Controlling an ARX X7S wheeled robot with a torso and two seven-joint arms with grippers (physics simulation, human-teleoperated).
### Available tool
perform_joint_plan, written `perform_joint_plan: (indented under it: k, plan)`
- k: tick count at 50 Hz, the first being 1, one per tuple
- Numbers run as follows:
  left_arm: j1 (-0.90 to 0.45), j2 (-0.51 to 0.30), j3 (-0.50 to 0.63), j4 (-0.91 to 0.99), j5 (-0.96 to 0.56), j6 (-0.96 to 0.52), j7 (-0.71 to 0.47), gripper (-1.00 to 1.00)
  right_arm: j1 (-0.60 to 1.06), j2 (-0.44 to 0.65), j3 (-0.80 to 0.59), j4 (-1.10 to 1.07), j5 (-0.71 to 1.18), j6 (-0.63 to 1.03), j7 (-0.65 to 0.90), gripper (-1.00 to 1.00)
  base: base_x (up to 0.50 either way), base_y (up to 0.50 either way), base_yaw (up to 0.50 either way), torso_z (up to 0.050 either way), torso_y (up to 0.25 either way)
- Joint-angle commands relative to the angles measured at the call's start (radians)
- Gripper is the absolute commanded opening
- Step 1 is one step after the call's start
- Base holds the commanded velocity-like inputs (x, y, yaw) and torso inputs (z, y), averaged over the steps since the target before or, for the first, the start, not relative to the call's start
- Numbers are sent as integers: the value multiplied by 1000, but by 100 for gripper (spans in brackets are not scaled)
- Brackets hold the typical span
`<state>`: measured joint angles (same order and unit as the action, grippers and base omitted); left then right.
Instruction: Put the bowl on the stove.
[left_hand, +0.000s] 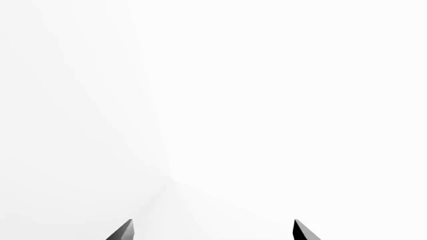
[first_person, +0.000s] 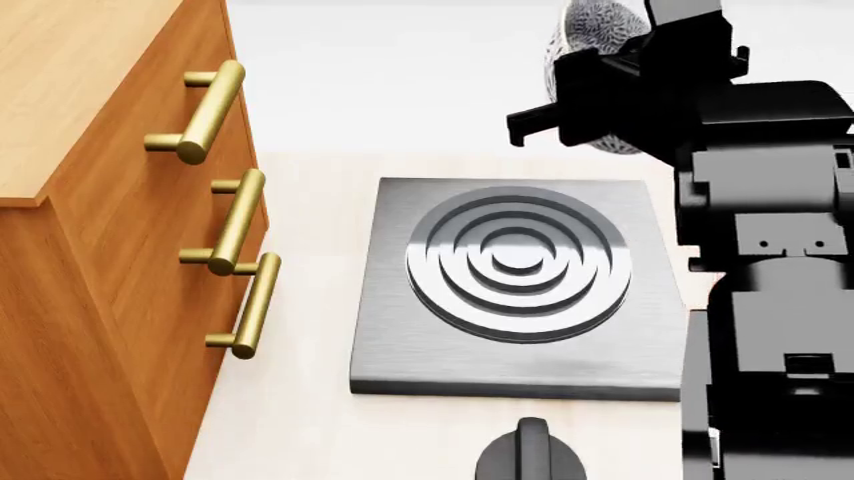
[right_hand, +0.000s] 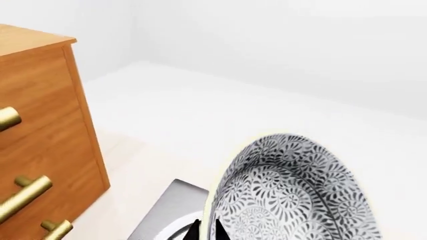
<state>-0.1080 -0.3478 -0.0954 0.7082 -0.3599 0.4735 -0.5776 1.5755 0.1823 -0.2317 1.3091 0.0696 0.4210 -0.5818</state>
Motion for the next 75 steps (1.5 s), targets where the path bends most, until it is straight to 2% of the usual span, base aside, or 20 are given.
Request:
perform_joint_plan:
  k: [1, 18, 34, 62, 75]
  plan:
    - [2, 16, -20, -9, 26, 1, 9, 100, -6, -56, 78, 0, -67, 6, 6, -100, 0, 0, 0, 0, 0]
    - [12, 11, -2, -11, 52, 20, 24, 100, -30, -80, 73, 0, -69, 46, 27, -100, 0, 0, 0, 0, -10]
    - [8, 5, 2, -15, 46, 24, 22, 100, -38, -83, 65, 0, -71, 48, 41, -100, 0, 0, 0, 0, -202]
    - [12, -7, 13, -14, 51, 24, 19, 100, -38, -83, 65, 0, -71, 48, 41, -100, 0, 0, 0, 0, 0]
    - [15, -7, 11, -20, 48, 35, 15, 100, -38, -83, 65, 0, -71, 48, 41, -100, 0, 0, 0, 0, -119]
